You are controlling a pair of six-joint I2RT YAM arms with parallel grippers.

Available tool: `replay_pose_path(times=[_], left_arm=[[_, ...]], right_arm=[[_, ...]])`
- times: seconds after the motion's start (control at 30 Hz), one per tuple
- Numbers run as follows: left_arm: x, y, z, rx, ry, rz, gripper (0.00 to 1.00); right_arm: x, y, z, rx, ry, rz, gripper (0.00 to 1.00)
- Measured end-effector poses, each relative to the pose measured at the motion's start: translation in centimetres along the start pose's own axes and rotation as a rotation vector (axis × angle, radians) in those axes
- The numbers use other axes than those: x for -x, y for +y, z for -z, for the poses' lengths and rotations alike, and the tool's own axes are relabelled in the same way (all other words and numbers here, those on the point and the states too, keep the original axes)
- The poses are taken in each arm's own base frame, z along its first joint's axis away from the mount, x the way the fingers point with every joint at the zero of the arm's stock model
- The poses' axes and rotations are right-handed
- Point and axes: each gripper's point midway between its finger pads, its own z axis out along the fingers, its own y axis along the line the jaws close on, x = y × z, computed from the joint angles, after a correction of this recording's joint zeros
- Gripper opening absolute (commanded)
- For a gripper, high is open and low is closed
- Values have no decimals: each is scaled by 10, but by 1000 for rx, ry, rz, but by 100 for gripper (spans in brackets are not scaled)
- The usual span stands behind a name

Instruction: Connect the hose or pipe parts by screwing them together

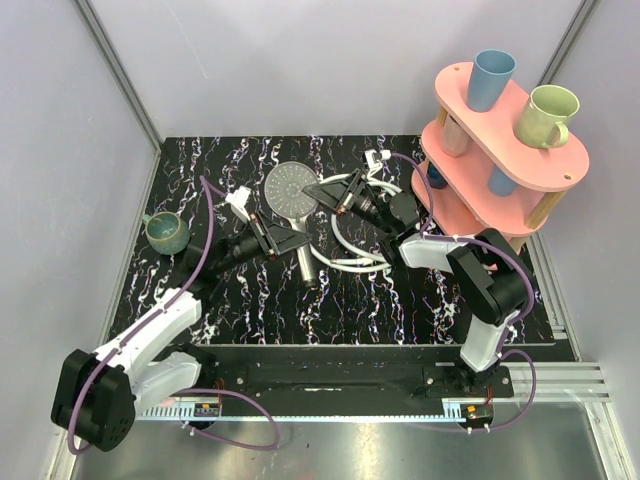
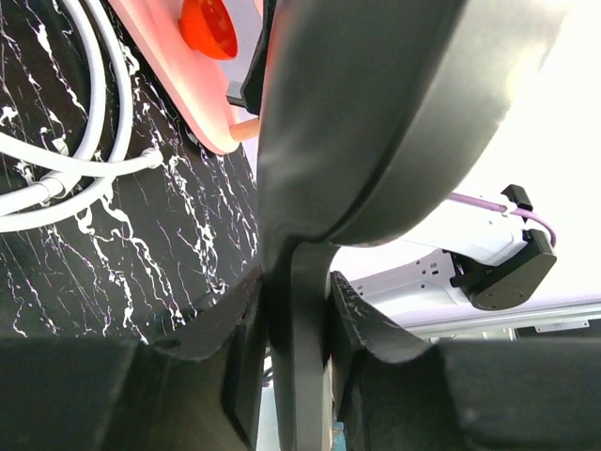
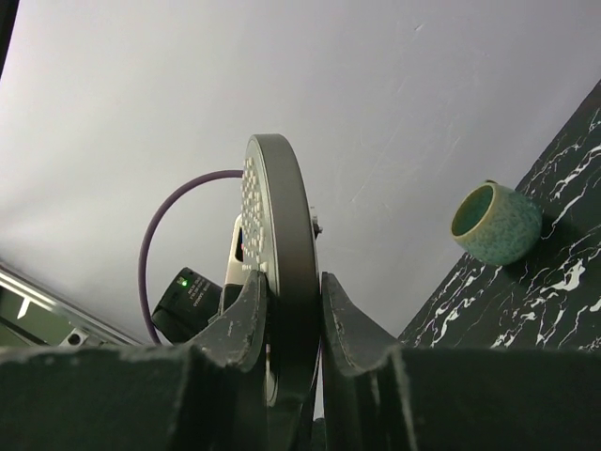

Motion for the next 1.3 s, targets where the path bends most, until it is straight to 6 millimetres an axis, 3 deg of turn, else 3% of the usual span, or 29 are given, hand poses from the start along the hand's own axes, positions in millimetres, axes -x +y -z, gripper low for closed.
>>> replay_pose_path(times=[0.1,0.23,0.33,0.37,0.4,0.5,0.6,0.67,0.77,1.0,1.07,1.2,1.3], left_arm=[[-1,0,0,-13,-3,-1,42],[-1,-4,-1,-38,-2,-22,47],[-1,-5,-4,-49,1,-30,32],[-2,-3,-4,-47,4,-33,20],[-2,-2,-5,-43,5,-28,0],[-3,5,-8,-23,15,-1,0],[-3,4,-8,-29,18,4,0],[-3,4,-8,-28,18,7,0],[-5,8,-5,-5,23,-7,0],[3,24,15,96,-18,-88,0],[12,30,20,129,-41,-100,0],[37,50,32,242,-105,-125,0],[61,63,45,373,-173,-178,0]], right_arm=[[-1,-2,2,-11,-7,-6,0],[-2,-4,2,-23,-12,-32,0],[-4,-6,1,-32,-11,-43,0],[-5,-5,1,-33,-12,-50,0],[-4,-5,0,-31,-14,-50,0],[-3,-1,0,-14,-21,-16,0],[-2,-2,0,-16,-23,-18,25],[-3,-2,1,-16,-22,-21,57],[-11,-3,7,-23,5,-42,70],[-39,-22,50,-181,71,-9,76],[-38,-21,56,-243,84,48,79],[-30,-17,68,-358,129,256,72],[-11,-29,72,-513,192,464,68]])
